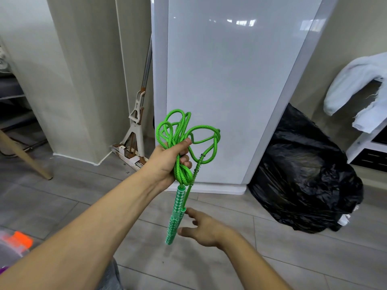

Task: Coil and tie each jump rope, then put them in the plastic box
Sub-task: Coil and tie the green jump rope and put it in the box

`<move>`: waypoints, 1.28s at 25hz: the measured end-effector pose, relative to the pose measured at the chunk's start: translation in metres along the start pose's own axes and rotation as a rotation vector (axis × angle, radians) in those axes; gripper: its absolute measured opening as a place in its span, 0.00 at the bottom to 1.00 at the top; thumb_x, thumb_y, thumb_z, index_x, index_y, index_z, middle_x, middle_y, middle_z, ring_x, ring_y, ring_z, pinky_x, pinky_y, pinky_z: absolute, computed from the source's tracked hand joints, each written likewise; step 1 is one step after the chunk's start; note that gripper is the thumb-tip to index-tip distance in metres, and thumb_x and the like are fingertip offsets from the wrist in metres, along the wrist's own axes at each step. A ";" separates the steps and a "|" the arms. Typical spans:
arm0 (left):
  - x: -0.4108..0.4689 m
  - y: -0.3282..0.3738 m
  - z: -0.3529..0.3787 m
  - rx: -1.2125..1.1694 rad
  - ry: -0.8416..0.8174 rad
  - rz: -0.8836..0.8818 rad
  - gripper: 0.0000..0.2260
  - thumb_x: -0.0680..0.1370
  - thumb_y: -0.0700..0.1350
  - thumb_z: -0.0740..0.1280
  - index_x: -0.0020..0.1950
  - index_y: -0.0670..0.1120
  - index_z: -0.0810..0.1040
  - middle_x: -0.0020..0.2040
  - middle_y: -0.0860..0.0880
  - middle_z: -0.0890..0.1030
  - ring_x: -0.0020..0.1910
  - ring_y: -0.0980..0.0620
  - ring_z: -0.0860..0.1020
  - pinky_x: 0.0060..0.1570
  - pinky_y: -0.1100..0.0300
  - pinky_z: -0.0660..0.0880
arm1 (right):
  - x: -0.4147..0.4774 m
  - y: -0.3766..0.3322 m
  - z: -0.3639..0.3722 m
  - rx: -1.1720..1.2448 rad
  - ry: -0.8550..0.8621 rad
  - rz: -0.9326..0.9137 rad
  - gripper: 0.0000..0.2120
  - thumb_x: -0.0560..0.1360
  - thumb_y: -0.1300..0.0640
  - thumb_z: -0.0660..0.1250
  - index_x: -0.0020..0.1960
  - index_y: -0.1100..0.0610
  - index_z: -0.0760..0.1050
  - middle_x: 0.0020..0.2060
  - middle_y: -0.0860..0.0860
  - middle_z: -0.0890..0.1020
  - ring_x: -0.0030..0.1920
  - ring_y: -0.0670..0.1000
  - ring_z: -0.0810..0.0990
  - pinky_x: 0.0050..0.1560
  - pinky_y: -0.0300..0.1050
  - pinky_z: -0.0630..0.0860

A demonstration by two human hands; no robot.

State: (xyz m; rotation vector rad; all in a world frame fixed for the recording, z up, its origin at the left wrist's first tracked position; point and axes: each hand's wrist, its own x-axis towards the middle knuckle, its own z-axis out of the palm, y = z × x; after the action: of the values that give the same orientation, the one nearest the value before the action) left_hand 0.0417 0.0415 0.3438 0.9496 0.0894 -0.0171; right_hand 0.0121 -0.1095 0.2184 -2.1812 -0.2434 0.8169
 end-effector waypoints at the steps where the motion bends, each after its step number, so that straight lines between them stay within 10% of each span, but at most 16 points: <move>1: 0.001 0.000 0.000 -0.006 0.000 -0.001 0.09 0.79 0.37 0.67 0.40 0.44 0.74 0.28 0.50 0.64 0.22 0.56 0.63 0.22 0.64 0.66 | 0.004 -0.001 0.007 0.057 0.013 -0.032 0.28 0.77 0.47 0.69 0.75 0.43 0.66 0.74 0.48 0.68 0.73 0.52 0.69 0.68 0.48 0.70; 6: 0.004 0.002 -0.006 0.152 0.011 0.084 0.09 0.79 0.37 0.68 0.40 0.44 0.74 0.30 0.48 0.65 0.23 0.53 0.64 0.24 0.61 0.67 | 0.002 -0.009 0.004 0.147 0.105 -0.154 0.03 0.82 0.52 0.63 0.51 0.51 0.74 0.46 0.51 0.82 0.49 0.50 0.81 0.61 0.56 0.76; 9: 0.007 0.004 -0.019 0.722 0.053 0.296 0.08 0.79 0.41 0.69 0.42 0.46 0.74 0.28 0.47 0.70 0.24 0.50 0.69 0.27 0.59 0.70 | -0.032 -0.034 -0.029 0.341 0.042 -0.163 0.07 0.84 0.55 0.60 0.52 0.58 0.71 0.35 0.57 0.79 0.34 0.58 0.82 0.41 0.54 0.81; 12: 0.009 0.003 -0.026 1.010 0.098 0.381 0.06 0.78 0.47 0.69 0.42 0.53 0.75 0.27 0.52 0.73 0.26 0.49 0.72 0.29 0.58 0.71 | -0.070 -0.056 -0.068 0.449 0.125 -0.160 0.13 0.84 0.52 0.57 0.56 0.57 0.77 0.28 0.55 0.70 0.21 0.51 0.69 0.24 0.39 0.65; 20: -0.012 -0.009 -0.006 1.035 -0.195 0.259 0.06 0.78 0.45 0.71 0.42 0.52 0.77 0.24 0.54 0.73 0.26 0.53 0.71 0.28 0.62 0.70 | -0.078 -0.084 -0.075 1.009 0.288 -0.047 0.11 0.79 0.66 0.64 0.60 0.69 0.71 0.45 0.69 0.83 0.31 0.57 0.83 0.28 0.45 0.80; 24: -0.013 -0.020 0.001 1.008 -0.167 0.174 0.06 0.78 0.44 0.71 0.42 0.46 0.77 0.23 0.52 0.73 0.24 0.52 0.72 0.28 0.63 0.70 | -0.068 -0.079 -0.078 1.453 0.354 0.005 0.09 0.78 0.65 0.61 0.56 0.69 0.72 0.52 0.68 0.77 0.47 0.66 0.83 0.51 0.57 0.82; 28: -0.008 -0.024 0.000 0.818 -0.134 0.094 0.08 0.77 0.42 0.71 0.40 0.44 0.76 0.25 0.48 0.71 0.24 0.49 0.70 0.30 0.58 0.70 | -0.072 -0.075 -0.083 1.076 0.409 0.039 0.12 0.80 0.58 0.64 0.55 0.68 0.73 0.53 0.65 0.78 0.47 0.62 0.86 0.49 0.54 0.83; 32: -0.012 -0.023 0.003 0.710 -0.189 0.095 0.11 0.76 0.41 0.72 0.39 0.42 0.73 0.26 0.44 0.68 0.25 0.48 0.67 0.29 0.58 0.69 | -0.068 -0.063 -0.086 0.357 0.813 -0.014 0.08 0.77 0.56 0.64 0.48 0.59 0.79 0.41 0.53 0.84 0.37 0.53 0.85 0.44 0.53 0.82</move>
State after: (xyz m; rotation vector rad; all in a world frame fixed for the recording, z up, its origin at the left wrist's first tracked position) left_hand 0.0289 0.0258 0.3278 1.6555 -0.1481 -0.0531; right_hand 0.0187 -0.1470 0.3391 -1.9808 0.2760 -0.0791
